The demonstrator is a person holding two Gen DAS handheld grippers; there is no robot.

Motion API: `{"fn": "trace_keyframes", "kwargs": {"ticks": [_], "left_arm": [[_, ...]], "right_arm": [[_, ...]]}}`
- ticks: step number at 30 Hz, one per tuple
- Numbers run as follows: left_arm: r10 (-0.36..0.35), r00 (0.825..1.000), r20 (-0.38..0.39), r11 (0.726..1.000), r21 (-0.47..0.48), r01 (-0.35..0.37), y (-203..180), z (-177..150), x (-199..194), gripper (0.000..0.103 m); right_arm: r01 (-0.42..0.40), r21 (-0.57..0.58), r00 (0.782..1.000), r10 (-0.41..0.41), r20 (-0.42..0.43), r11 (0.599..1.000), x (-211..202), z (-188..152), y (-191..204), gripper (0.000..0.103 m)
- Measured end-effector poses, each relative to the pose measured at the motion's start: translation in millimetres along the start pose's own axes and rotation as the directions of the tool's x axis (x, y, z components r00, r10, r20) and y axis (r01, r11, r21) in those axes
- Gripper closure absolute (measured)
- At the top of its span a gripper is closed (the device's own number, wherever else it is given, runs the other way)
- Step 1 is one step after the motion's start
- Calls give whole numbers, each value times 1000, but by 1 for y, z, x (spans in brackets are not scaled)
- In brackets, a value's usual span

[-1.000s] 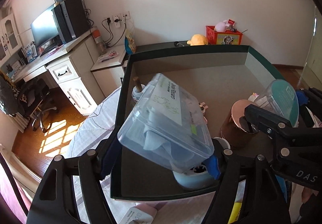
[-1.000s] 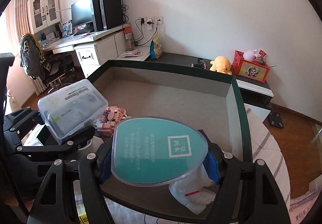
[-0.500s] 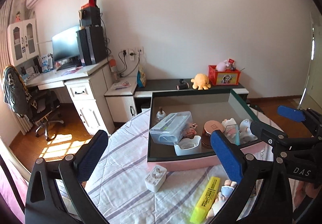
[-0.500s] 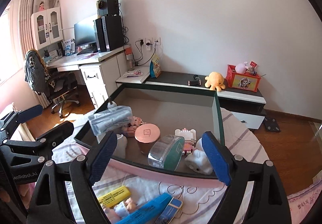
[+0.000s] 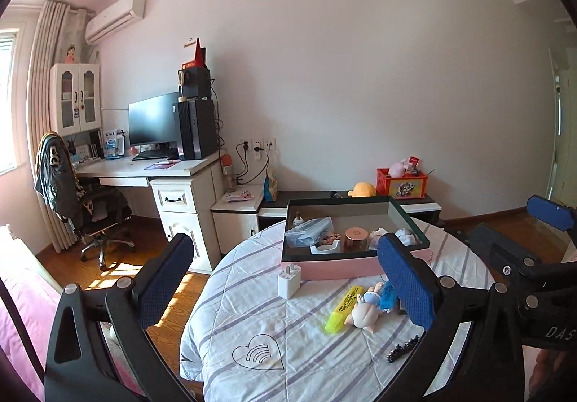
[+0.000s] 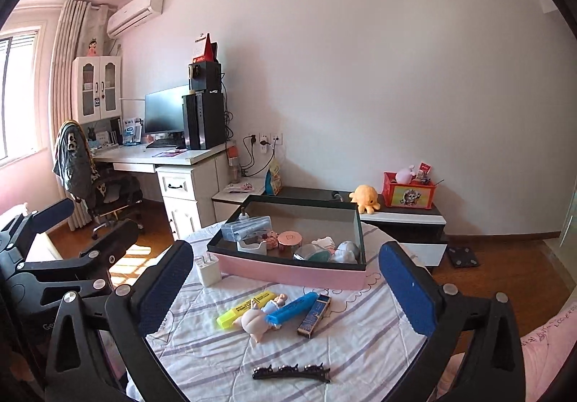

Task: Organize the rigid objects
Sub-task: 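Open both tools and withdraw them from the box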

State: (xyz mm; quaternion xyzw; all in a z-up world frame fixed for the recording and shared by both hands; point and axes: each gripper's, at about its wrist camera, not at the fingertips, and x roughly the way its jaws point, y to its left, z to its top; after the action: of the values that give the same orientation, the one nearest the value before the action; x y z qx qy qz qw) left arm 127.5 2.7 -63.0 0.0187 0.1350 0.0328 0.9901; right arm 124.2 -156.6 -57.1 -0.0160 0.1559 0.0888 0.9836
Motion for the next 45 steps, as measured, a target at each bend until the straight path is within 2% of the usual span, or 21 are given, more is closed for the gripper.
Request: {"fn": "trace_keyframes", "kwargs": {"ticks": [4, 10, 22, 30, 35, 39, 45], "left_arm": [[-15, 1000, 5, 1000, -4, 15, 2, -3, -19, 0], [-25, 999, 35, 999, -19, 25, 3, -5, -45, 0], [-23, 999, 24, 1000, -17, 24, 3, -9, -49, 0], [-27, 999, -37, 1000, 0, 27, -6, -19, -26, 0], [-43, 993, -108, 999, 17, 45, -14, -32, -3, 0], [-60, 984, -165, 997, 32, 66, -25, -45, 16, 0], [-89, 960, -266, 993, 53, 107, -44, -68, 46, 0]], "right_arm": [[47, -19, 998, -46, 31, 999, -29, -6, 6, 0], [39, -4, 998, -39, 55, 999, -53, -9, 8, 0], [41, -7, 998, -41, 52, 999, -59, -18, 11, 0], [39, 9, 999, -39, 2, 999, -41, -30, 4, 0], [44, 21, 998, -43, -54, 999, -21, -43, -6, 0], [48, 40, 994, -44, -104, 998, -5, -58, -17, 0], [64, 67, 982, -51, -180, 996, 18, -81, -37, 0]]}}
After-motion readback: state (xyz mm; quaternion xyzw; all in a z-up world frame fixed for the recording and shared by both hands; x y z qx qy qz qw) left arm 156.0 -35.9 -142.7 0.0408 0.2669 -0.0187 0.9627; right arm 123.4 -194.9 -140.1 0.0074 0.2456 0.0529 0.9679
